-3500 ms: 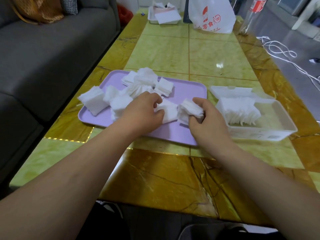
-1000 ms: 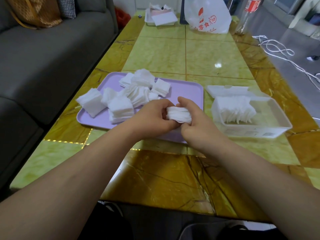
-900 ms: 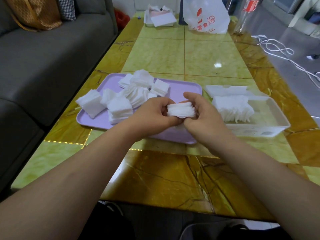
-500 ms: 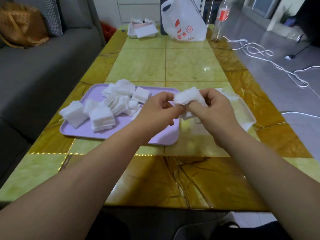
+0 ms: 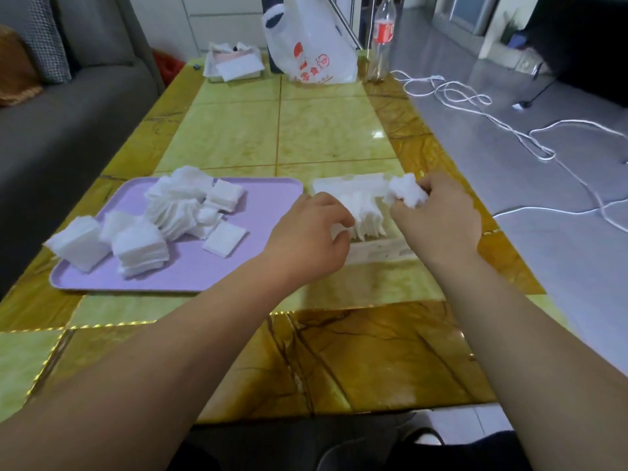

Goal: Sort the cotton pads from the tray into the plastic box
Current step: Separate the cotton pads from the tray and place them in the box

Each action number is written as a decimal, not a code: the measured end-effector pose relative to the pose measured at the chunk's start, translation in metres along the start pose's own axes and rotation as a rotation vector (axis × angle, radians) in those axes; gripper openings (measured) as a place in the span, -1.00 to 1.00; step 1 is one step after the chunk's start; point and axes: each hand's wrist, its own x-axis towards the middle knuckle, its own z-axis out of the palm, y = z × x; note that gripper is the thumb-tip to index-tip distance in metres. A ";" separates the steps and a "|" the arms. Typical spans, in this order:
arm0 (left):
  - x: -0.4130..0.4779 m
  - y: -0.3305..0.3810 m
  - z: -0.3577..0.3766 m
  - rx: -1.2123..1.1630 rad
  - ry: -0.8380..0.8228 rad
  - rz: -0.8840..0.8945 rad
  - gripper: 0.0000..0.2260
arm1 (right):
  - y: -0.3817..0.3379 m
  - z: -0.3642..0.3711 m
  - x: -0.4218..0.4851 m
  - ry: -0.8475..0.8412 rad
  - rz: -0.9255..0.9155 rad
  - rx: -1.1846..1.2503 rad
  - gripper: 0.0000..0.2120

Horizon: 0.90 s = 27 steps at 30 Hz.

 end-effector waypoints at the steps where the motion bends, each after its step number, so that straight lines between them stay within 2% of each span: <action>1: 0.000 -0.001 0.000 -0.006 0.007 0.002 -0.81 | 0.001 0.004 0.001 -0.016 -0.003 -0.029 -0.61; 8: -0.004 -0.004 0.003 -0.085 0.037 -0.032 -0.87 | -0.001 0.022 0.007 -0.010 -0.023 -0.226 -0.64; 12: -0.003 -0.005 0.005 -0.123 0.030 -0.039 -0.89 | -0.008 0.022 0.005 -0.072 -0.086 -0.323 -0.67; 19: -0.004 -0.006 0.002 -0.124 0.000 -0.046 -0.86 | -0.013 0.025 -0.003 -0.160 -0.161 -0.092 -0.82; 23: -0.008 -0.008 -0.003 -0.128 -0.005 0.014 -0.83 | -0.012 0.028 0.000 -0.090 -0.146 -0.092 -0.71; 27: -0.013 -0.018 -0.014 -0.164 0.052 0.038 -0.82 | -0.024 0.030 -0.007 -0.024 -0.276 -0.085 -0.66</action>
